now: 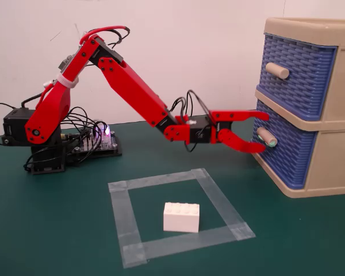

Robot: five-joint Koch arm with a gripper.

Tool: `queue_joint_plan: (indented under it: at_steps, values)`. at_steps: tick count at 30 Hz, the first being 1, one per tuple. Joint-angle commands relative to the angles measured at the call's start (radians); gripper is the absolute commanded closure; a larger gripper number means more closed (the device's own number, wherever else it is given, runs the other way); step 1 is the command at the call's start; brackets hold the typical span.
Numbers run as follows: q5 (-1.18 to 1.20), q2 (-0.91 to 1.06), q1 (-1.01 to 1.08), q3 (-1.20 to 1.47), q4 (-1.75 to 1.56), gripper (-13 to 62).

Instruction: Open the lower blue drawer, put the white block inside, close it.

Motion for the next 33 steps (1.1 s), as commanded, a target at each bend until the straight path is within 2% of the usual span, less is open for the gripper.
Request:
queue_joint_plan:
  at_steps: [1, 7, 9, 12, 18, 25, 28, 33]
  values:
    - [0.057, -0.017, -0.021, -0.083, -0.002, 27.1]
    - [0.054, -0.146, -0.026, -0.244, 0.057, 35.1]
    - [0.054, -0.149, -0.025, -0.255, 0.098, 42.3]
    - [0.055, -0.147, -0.017, -0.255, 0.192, 57.1]
    - [0.071, -0.100, -0.003, -0.213, 0.262, 57.4]
    - [0.144, 0.044, 0.003, 0.017, 0.262, 57.4]
    - [0.176, 0.207, 0.003, 0.225, 0.262, 57.4]
    - [0.242, 0.597, 0.014, 0.695, 0.265, 57.4]
